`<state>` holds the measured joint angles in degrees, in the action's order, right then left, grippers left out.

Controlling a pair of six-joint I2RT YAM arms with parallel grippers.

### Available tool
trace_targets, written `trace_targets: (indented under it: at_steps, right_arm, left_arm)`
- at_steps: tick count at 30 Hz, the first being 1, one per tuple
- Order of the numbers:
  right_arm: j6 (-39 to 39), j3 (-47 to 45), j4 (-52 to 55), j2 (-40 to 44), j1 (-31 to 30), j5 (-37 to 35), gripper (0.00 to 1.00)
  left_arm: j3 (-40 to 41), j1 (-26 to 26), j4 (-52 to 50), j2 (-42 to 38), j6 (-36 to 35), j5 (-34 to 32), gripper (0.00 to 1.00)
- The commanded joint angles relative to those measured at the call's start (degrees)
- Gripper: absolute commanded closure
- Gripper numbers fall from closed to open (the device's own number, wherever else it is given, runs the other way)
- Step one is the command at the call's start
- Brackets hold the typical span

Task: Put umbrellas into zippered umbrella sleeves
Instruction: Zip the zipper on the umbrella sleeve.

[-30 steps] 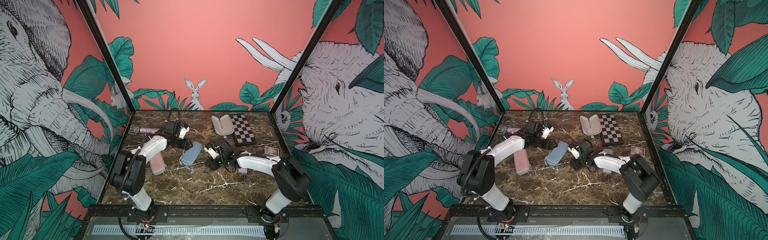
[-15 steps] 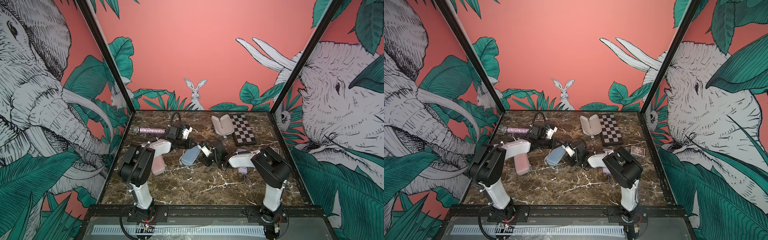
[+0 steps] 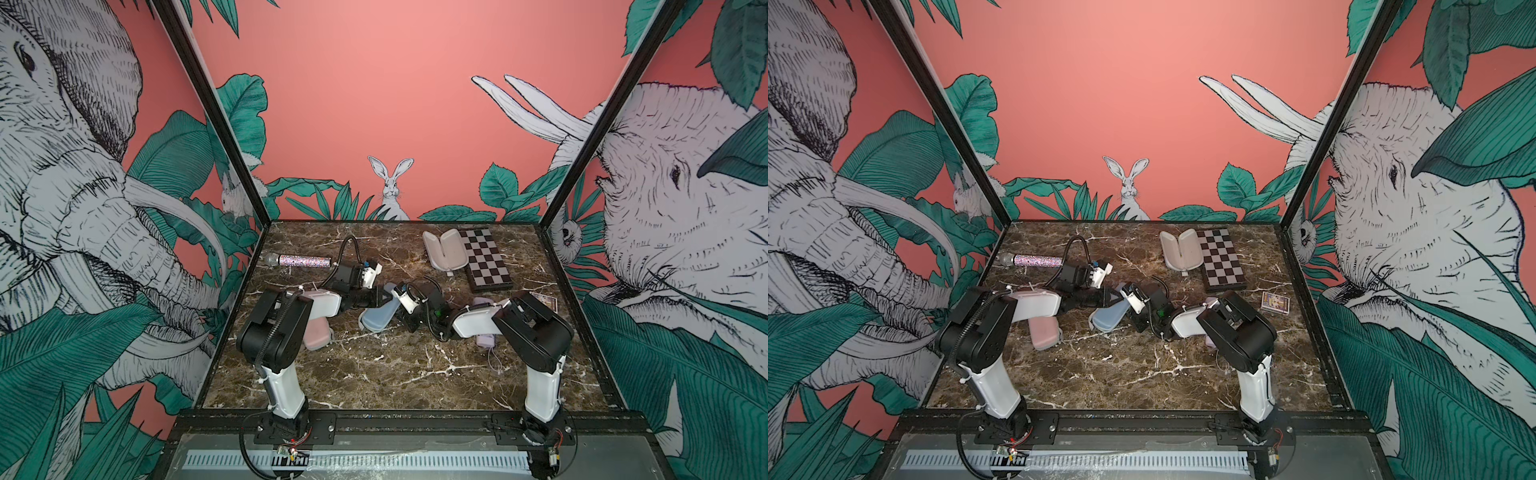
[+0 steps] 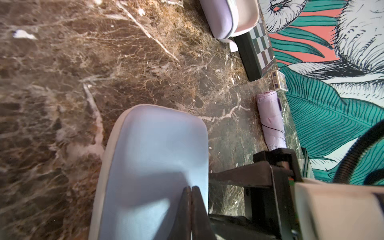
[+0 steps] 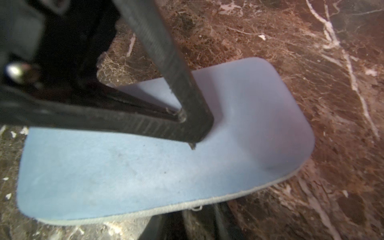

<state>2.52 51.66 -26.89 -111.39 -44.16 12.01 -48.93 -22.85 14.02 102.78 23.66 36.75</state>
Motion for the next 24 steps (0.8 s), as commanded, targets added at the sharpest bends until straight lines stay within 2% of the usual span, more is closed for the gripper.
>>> trace_targets:
  at_steps: [1,10,13,17,24]
  right_arm:
    - [0.0,0.9,-3.2,-2.2,-0.8,-0.6,0.70]
    - [-0.5,-2.4,-10.4,-2.3,-0.9,-1.7,0.93]
    - [-1.7,-4.1,-9.8,-0.3,-1.6,-1.6,1.00]
    - [-4.8,-5.1,-5.5,2.0,-3.5,-1.7,1.00]
    - [-7.7,-5.9,2.2,5.8,-8.9,-1.0,1.00]
  left_arm:
    - [2.8,-0.5,-3.5,1.5,1.4,-4.0,1.00]
    - [2.1,-0.4,-6.1,2.8,1.5,-5.6,1.00]
    - [2.2,-0.5,-7.5,2.5,2.5,-7.3,1.00]
    - [3.4,-0.5,-6.4,2.8,6.9,-9.9,1.00]
    - [7.2,-4.5,4.7,5.6,19.7,-15.7,1.00]
